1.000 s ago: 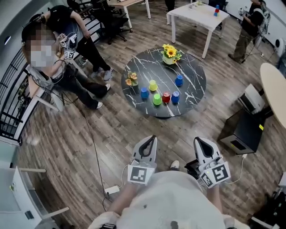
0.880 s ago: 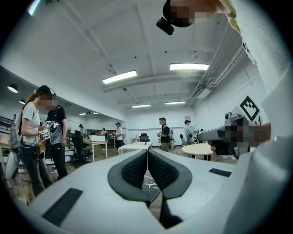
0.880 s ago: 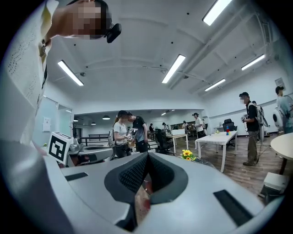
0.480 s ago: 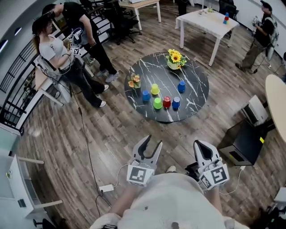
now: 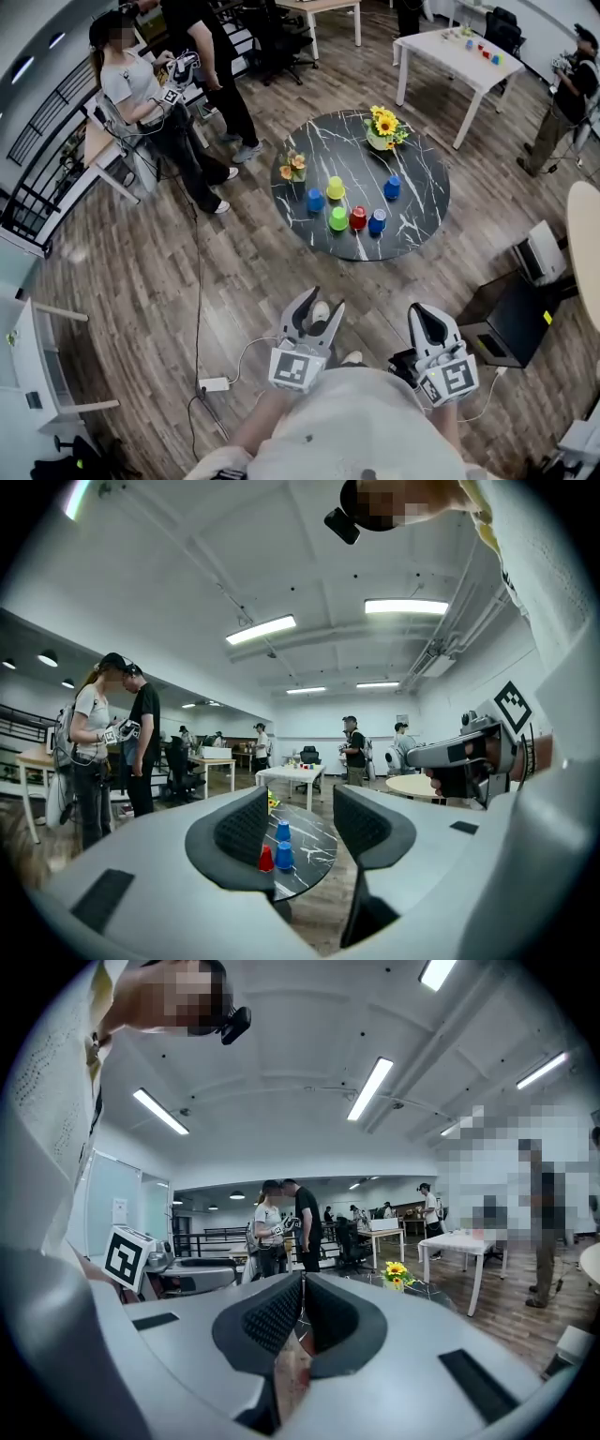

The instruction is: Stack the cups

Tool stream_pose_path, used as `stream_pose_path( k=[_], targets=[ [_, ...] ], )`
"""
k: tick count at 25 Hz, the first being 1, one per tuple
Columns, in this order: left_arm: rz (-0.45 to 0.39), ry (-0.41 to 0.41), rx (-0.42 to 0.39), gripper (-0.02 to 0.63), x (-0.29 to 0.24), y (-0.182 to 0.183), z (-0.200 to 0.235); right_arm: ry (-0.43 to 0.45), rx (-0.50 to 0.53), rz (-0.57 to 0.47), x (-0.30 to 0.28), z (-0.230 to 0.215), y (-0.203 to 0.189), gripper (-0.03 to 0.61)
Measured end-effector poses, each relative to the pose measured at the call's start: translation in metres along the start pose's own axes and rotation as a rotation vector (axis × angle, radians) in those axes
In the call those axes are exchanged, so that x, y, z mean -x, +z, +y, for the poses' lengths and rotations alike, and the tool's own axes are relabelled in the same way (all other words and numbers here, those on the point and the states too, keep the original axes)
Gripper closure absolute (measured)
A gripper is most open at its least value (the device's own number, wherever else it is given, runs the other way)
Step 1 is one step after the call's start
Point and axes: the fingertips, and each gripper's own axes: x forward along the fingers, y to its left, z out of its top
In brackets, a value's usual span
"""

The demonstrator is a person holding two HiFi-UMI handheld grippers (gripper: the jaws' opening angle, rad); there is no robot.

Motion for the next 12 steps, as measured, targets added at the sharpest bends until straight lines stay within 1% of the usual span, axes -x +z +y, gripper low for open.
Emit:
stream_pose_path(
  k=[3,9,12],
  targets=[
    [0.001,-0.001,0.009,0.385,-0.010,-0.005,0.007,-0.008,0.013,0.014,-0.008,-0.006,-0.002,0.561],
    [-0.010,-0.044,-0.008,0.385,-0.046,-0.013,0.021,-0.051,0.017,0.029,-0.032,-0.031,-0.006,0.565],
    [0.013,-0.068,-0.024,0.385,-0.068,-0.020,0.032,-0.059,0.005,0.033,-0.053,-0.042,-0.003,0.565]
  ],
)
